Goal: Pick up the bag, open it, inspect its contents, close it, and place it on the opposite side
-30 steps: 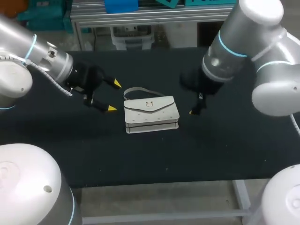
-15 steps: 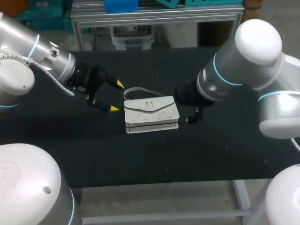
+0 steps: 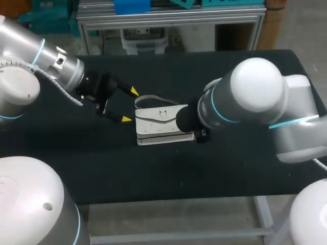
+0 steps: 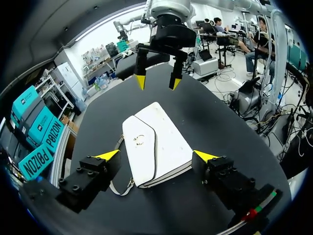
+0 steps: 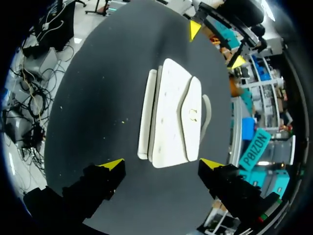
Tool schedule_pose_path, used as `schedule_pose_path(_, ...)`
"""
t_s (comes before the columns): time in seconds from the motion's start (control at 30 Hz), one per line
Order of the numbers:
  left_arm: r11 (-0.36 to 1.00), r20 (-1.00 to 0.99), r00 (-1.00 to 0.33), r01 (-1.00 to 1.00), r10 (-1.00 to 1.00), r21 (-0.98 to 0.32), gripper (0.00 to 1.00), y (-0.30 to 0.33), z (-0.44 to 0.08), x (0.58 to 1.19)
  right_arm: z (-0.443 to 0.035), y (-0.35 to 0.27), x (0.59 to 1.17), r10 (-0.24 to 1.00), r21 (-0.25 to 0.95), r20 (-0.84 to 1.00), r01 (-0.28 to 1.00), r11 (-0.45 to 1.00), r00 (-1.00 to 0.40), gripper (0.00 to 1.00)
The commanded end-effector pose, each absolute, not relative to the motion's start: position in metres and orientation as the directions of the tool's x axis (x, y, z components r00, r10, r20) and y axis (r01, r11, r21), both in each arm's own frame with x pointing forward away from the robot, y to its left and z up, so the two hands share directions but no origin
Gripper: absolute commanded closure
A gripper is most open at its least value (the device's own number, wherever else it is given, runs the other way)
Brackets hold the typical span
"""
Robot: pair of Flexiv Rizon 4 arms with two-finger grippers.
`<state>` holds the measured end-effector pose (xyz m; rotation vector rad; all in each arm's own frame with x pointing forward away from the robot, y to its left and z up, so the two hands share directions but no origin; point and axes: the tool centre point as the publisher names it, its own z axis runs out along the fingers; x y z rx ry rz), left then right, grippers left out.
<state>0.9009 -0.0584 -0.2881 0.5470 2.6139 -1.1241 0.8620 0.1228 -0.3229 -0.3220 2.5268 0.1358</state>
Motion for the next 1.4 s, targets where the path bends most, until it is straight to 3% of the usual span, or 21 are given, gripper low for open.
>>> schedule_pose_path(0.03,0.616,-0.371,-0.896,0.439,0.245,-0.654,0.00,-0.062,-0.296,0.905,-0.339,0.134,0.860,-0.178,-0.011,-0.680,-0.232,0.973,-0.712,0.00)
schedule_pose_path(0.57,0.591,-0.319,-0.896,0.444,0.310,-0.673,0.00,-0.075,-0.311,0.907,-0.360,0.125,0.886,-0.114,0.008,-0.740,-0.179,0.984,-0.663,0.00)
schedule_pose_path(0.9,0.595,-0.301,-0.894,0.446,0.332,-0.668,0.00,-0.078,-0.319,0.909,-0.358,0.133,0.906,-0.133,0.005,-0.763,-0.211,0.977,-0.633,0.01)
schedule_pose_path(1.13,0.597,-0.286,-0.896,0.441,0.340,-0.670,0.00,-0.076,-0.322,0.910,-0.365,0.140,0.914,-0.147,-0.003,-0.763,-0.223,0.975,-0.629,0.20)
schedule_pose_path(1.33,0.597,-0.276,-0.894,0.442,0.353,-0.669,0.00,-0.077,-0.327,0.910,-0.370,0.143,0.917,-0.147,-0.001,-0.766,-0.227,0.974,-0.626,0.27)
schedule_pose_path(1.4,0.597,-0.273,-0.893,0.443,0.357,-0.668,0.00,-0.077,-0.329,0.909,-0.370,0.143,0.918,-0.144,0.000,-0.769,-0.225,0.974,-0.623,0.51)
